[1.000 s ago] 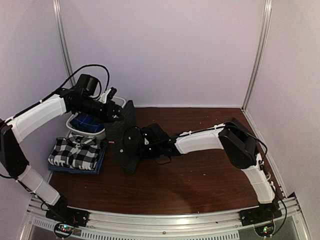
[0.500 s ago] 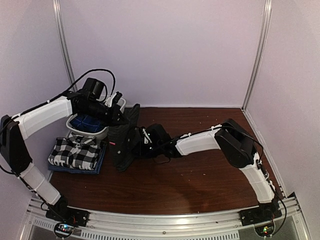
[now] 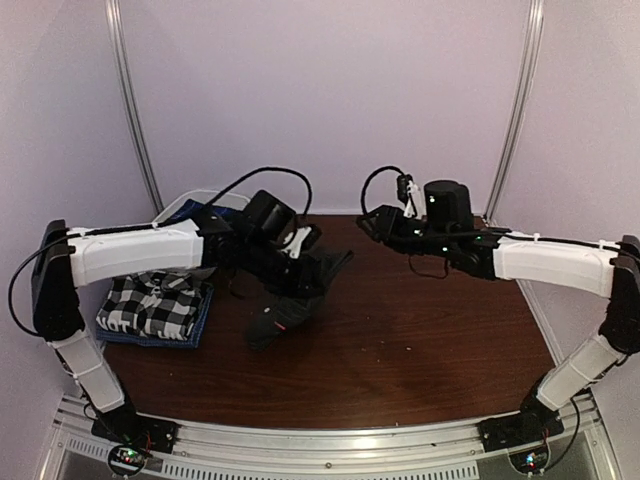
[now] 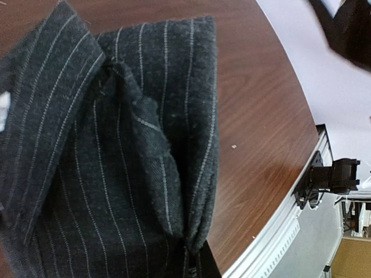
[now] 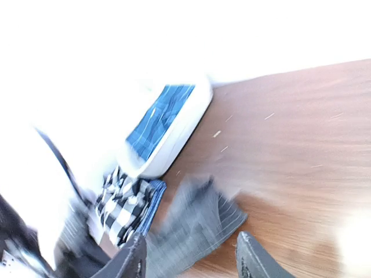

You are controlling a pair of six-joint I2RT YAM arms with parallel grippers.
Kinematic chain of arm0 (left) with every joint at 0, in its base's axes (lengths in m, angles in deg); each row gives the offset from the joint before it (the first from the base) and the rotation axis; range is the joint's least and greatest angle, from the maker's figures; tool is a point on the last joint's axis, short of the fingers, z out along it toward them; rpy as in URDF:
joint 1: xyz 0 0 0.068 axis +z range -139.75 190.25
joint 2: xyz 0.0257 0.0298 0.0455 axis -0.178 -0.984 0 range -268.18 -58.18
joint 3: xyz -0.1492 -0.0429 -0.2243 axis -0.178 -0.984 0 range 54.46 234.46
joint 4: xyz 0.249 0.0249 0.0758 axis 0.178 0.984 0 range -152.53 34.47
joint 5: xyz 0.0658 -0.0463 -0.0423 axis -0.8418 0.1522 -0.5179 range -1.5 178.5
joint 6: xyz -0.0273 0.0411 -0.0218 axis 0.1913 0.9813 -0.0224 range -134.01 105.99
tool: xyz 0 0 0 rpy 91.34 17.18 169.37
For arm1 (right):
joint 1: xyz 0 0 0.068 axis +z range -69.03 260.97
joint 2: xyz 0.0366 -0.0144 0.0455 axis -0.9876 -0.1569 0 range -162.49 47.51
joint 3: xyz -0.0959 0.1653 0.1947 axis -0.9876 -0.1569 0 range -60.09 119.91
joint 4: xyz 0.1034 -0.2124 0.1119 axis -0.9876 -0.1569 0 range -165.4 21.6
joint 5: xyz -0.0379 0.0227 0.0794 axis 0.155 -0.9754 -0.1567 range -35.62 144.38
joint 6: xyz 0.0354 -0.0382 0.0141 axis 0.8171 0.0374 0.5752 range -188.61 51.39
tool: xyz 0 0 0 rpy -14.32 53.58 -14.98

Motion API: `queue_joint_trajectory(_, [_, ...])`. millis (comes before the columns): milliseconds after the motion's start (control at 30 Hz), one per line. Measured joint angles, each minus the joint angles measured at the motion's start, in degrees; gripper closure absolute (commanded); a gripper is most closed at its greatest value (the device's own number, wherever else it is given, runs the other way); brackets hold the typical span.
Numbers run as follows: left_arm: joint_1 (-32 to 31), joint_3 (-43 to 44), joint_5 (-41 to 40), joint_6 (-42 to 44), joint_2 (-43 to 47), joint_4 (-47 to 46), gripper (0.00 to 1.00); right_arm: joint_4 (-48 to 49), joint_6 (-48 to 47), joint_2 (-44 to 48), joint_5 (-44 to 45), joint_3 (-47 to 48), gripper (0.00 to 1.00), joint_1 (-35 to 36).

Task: Fold and stack the long sleeve shirts
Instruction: Turn over the square-folded shirt at the center of the board, then smooth out the square-folded shirt at the center of the board.

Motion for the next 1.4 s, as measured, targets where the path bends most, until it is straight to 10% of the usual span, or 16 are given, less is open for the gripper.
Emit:
queue_joint_trajectory(167, [-13.7,5.3,-2.1,-6.1,-14.4,-6.8,0.60,-4.8,-0.9,14.0,3.0,-11.4,0.34,-2.9])
queue_joint_trajectory(333, [-17.4,7.1,-3.1,-8.8,-18.3,-8.5,0.54,-10.4,-0.4,19.6,3.2,-23.2,0.24,-3.1])
queue_joint_trajectory(833, [10.6,-9.6,-1.0,1.7,-0.9,-7.0,0.43,-11.2,6.9,16.7,6.1,-32.4,0.26,7.8])
queue_joint_trajectory(1400, [12.1,-11.7,7.3,11.9,-13.4,-5.7,0.38,-6.5,11.2,6.2,10.5,-31.7,0.45,9.9])
